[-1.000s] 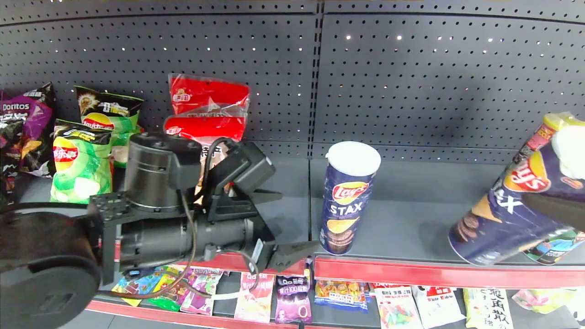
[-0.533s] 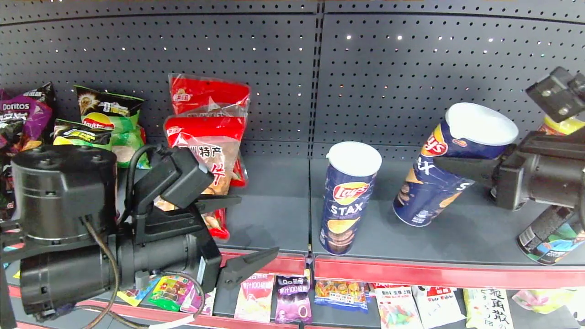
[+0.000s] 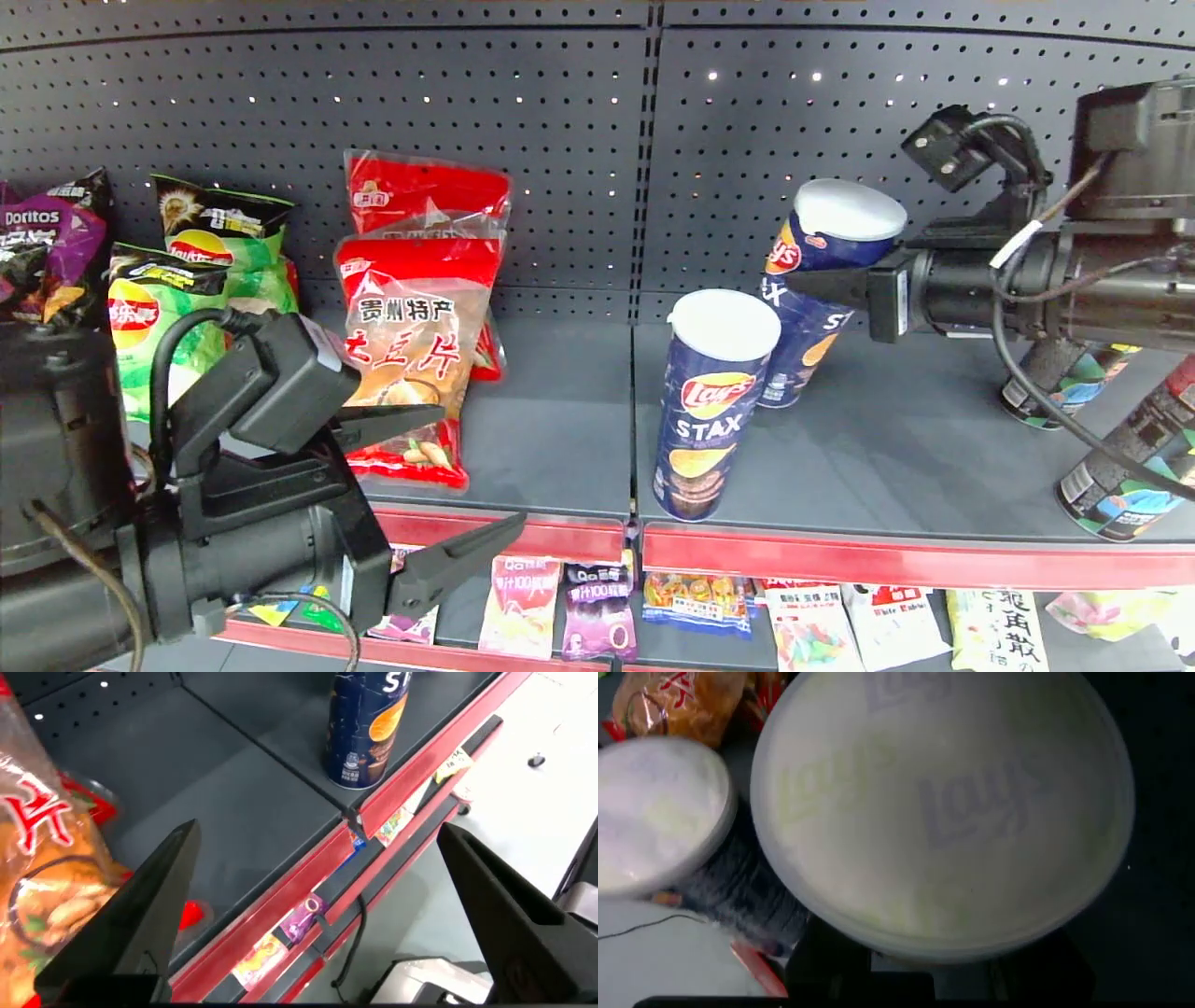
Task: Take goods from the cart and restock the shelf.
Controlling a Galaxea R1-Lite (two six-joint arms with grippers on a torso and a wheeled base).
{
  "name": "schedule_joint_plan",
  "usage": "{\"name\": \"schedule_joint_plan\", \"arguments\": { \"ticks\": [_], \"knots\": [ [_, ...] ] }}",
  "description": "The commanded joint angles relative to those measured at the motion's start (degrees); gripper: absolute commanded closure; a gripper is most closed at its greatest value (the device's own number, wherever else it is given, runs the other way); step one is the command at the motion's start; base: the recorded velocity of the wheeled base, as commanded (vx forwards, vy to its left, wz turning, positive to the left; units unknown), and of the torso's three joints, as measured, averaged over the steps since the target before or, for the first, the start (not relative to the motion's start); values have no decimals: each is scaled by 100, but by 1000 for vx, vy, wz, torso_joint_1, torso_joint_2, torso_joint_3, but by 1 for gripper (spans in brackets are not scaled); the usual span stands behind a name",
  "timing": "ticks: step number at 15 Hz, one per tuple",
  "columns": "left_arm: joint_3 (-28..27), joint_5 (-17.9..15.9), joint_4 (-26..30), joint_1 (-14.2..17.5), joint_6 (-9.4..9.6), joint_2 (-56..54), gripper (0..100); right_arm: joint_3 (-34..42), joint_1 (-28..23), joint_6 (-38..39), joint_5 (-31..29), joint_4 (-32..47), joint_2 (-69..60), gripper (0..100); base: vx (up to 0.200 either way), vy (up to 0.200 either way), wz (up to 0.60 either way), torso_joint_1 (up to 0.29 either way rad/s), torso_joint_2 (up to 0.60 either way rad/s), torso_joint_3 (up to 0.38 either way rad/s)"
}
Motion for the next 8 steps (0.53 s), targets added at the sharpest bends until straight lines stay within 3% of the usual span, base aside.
{"name": "schedule_joint_plan", "arguments": {
  "ticks": [1,8],
  "knots": [
    [314,58,14,9,-44,-434,0,-533,147,10,-78,12,612,100,0,0,0,0,0,0],
    [420,216,93,18,-62,-636,0,-999,437,27,-237,20,1280,100,0,0,0,0,0,0]
  ]
}}
